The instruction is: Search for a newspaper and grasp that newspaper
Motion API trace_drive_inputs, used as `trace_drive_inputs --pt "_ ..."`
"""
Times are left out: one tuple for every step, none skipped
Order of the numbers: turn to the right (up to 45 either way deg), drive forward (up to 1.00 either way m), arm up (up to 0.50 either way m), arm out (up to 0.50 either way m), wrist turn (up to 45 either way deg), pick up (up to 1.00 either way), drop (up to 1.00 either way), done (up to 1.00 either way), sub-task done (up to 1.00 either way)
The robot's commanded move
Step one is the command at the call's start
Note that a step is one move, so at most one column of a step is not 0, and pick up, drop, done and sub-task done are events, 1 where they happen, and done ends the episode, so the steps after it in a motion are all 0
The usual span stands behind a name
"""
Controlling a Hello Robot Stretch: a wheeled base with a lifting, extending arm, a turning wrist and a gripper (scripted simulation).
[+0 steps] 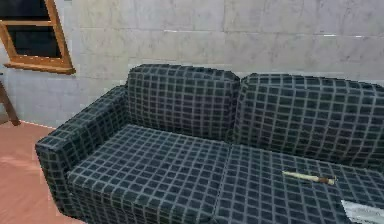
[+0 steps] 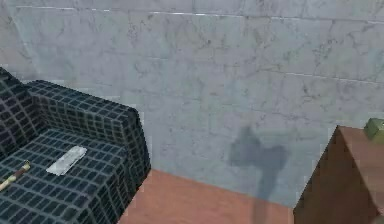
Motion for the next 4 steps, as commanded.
trace_drive_inputs --pt "45.0 0.0 0.0 0.0 0.0 0.0 0.0 0.0 0.0" --pt "9.0 0.0 0.0 0.0 0.0 0.0 0.0 0.0 0.0" --pt "0.0 0.45 0.0 0.0 0.0 0.0 0.0 0.0 0.0" --pt "-45.0 0.0 0.0 0.0 0.0 0.0 0.0 0.0 0.0"
